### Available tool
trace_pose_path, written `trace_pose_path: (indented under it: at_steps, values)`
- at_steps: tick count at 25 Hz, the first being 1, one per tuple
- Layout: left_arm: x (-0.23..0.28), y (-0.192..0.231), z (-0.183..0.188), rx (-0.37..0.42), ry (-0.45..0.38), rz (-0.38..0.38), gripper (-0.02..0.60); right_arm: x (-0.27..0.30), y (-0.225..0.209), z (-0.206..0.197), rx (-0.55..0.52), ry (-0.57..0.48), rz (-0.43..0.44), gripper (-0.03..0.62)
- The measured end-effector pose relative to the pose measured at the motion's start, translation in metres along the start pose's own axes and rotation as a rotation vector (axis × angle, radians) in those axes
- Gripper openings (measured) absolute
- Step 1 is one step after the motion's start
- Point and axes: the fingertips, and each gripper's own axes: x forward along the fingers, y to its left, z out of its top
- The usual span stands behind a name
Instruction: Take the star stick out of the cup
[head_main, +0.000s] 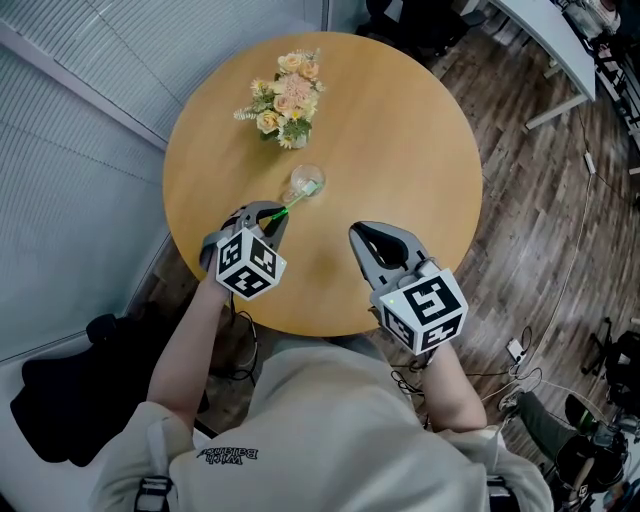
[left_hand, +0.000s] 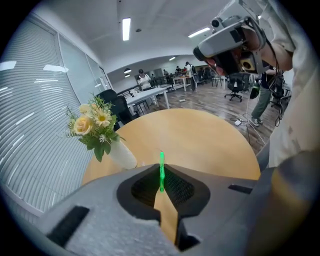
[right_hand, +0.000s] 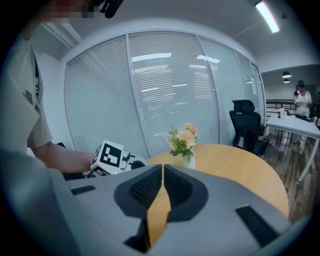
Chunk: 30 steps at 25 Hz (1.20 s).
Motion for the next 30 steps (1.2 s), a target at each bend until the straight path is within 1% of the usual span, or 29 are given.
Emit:
trace_pose_path:
  at_steps: [2, 5, 8, 10, 12, 15, 18, 23, 25, 28, 30]
  values:
    - [-0.009, 0.0, 0.004, -0.03, -0.027, 0.006, 0.032, -0.003, 0.0, 0.001, 0.004, -0.008, -0.005, 0.034]
    - [-0.027, 0.005, 0.011, -0.05, -0.058, 0.039, 0.032, -0.007, 0.002, 0.005, 0.01, -0.028, -0.004, 0.034]
    - [-0.05, 0.009, 0.021, -0.028, -0.091, 0.087, 0.032, -0.014, 0.006, 0.011, -0.002, -0.047, -0.006, 0.034]
    - [-0.067, 0.012, 0.031, -0.003, -0.114, 0.124, 0.032, -0.021, 0.01, 0.019, -0.035, -0.062, -0.011, 0.034]
    - [-0.086, 0.015, 0.042, 0.001, -0.152, 0.161, 0.032, -0.029, 0.013, 0.031, -0.061, -0.09, -0.012, 0.034]
    - [-0.121, 0.02, 0.063, 0.0, -0.262, 0.226, 0.032, -0.041, 0.016, 0.053, -0.083, -0.149, -0.013, 0.034]
    - [-0.159, 0.02, 0.086, -0.028, -0.38, 0.286, 0.032, -0.057, 0.018, 0.077, -0.111, -0.208, -0.014, 0.034]
    - [-0.22, 0.03, 0.128, -0.059, -0.552, 0.372, 0.032, -0.081, 0.011, 0.108, -0.175, -0.282, -0.079, 0.034]
    - [-0.243, 0.034, 0.142, -0.079, -0.618, 0.409, 0.032, -0.091, 0.011, 0.12, -0.189, -0.317, -0.091, 0.034]
    - [-0.277, 0.042, 0.157, -0.132, -0.732, 0.469, 0.032, -0.105, 0.013, 0.141, -0.207, -0.372, -0.098, 0.034]
    - [-0.295, 0.044, 0.162, -0.136, -0.795, 0.503, 0.032, -0.115, 0.016, 0.152, -0.228, -0.4, -0.108, 0.034]
